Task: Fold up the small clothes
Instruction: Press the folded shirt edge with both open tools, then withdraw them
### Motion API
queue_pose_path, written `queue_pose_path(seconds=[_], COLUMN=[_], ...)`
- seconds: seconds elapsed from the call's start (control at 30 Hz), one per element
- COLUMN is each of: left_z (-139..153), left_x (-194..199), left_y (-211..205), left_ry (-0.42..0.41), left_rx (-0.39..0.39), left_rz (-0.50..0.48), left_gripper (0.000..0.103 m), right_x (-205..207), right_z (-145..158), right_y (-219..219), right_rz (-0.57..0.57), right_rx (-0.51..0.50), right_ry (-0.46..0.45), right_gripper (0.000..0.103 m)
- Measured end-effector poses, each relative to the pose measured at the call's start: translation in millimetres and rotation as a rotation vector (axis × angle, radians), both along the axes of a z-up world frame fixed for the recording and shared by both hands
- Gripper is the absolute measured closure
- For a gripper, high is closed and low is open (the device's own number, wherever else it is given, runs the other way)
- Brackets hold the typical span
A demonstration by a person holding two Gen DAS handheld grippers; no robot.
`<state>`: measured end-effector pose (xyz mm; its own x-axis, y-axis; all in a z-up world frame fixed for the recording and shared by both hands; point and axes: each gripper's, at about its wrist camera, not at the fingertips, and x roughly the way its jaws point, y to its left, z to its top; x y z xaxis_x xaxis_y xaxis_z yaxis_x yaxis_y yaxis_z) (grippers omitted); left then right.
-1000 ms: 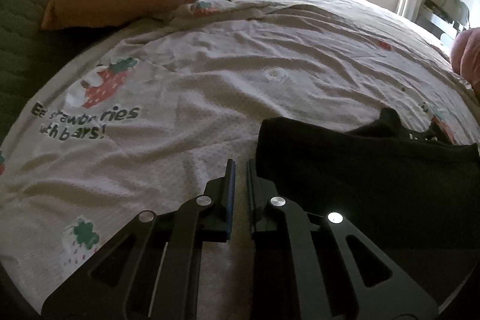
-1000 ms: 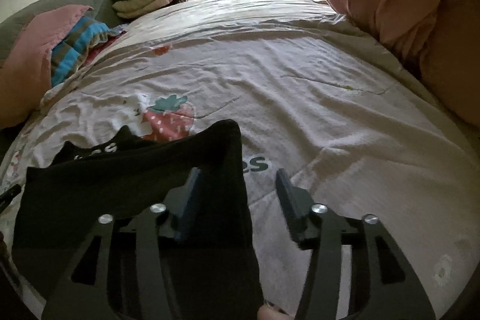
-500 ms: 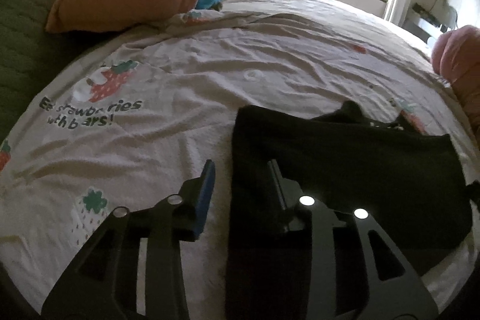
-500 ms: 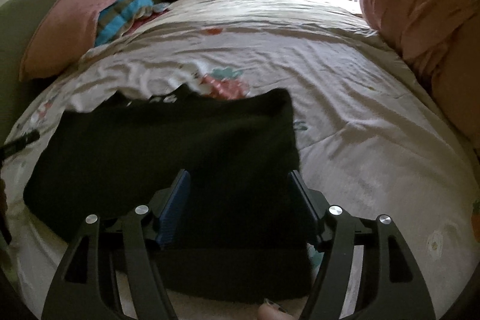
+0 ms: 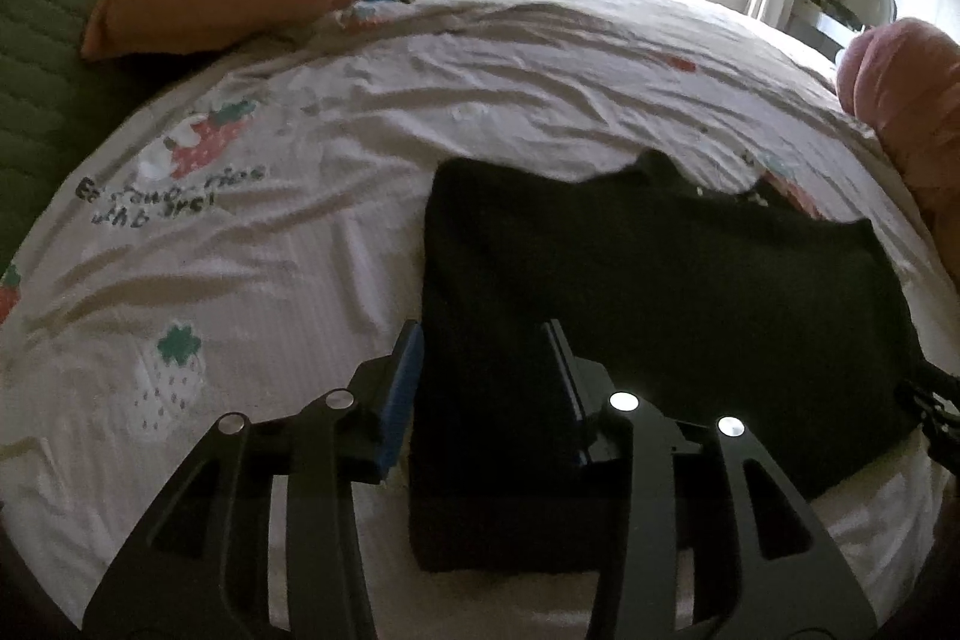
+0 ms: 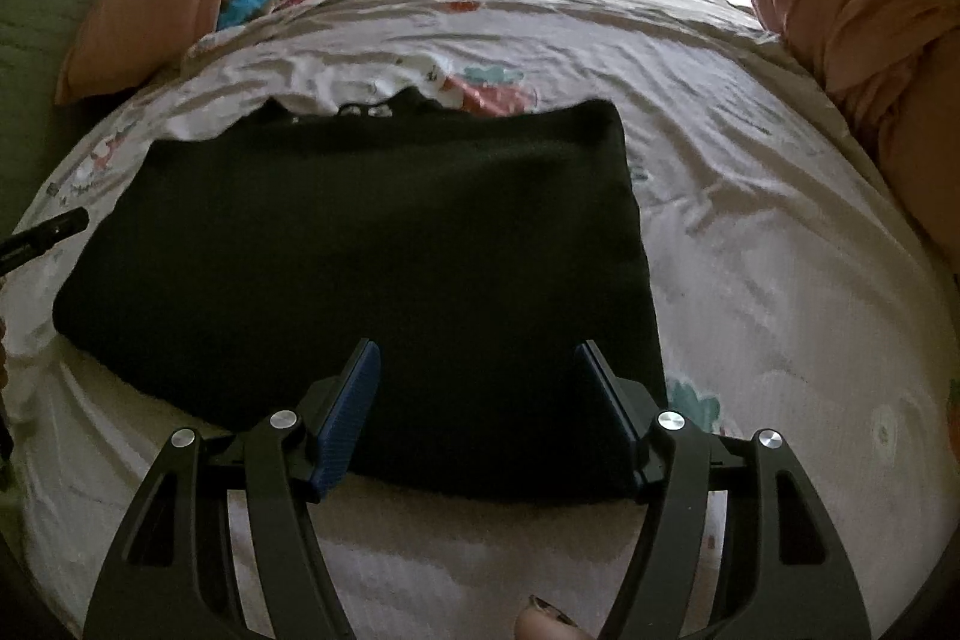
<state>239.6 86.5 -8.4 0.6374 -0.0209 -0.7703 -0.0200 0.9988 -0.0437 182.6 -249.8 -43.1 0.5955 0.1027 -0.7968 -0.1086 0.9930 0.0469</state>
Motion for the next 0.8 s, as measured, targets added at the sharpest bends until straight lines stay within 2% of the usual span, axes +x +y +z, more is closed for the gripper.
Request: queue_pose_path(seconds=[0.13, 0.27, 0.53, 0.67, 0.77, 0.8], left_z=[-12, -26, -34, -34, -35, -35], left_x=[-7, -12, -24, -28, -30, -31], left_y=[-7, -15, -7, -8, -8, -7], left_ry=[0.048, 0.093, 0.115, 0.114, 0.116, 0.117], left_rx=[-0.012, 0.017, -0.027, -0.024, -0.023, -0.023], left_rz=[-0.018, -0.034, -0.012, -0.006, -0.001, 0.003], left_gripper=[0.070, 0.070, 0.069, 0.068, 0.065, 0.061], right_x=[-7, -13, -19, -24, -25, -26], right_z=[-5, -9, -14, -15, -15, -15], right_y=[-1, 0, -1, -2, -2, -2], right_rz=[0.000, 0.006, 0.009, 0.012, 0.013, 0.015], right_rx=[-0.010, -0.018, -0.026, -0.026, -0.024, -0.028], right_ry=[0.025, 0.035, 0.046, 0.048, 0.049, 0.048], right_gripper=[0.037, 0.036, 0.036, 0.036, 0.036, 0.036])
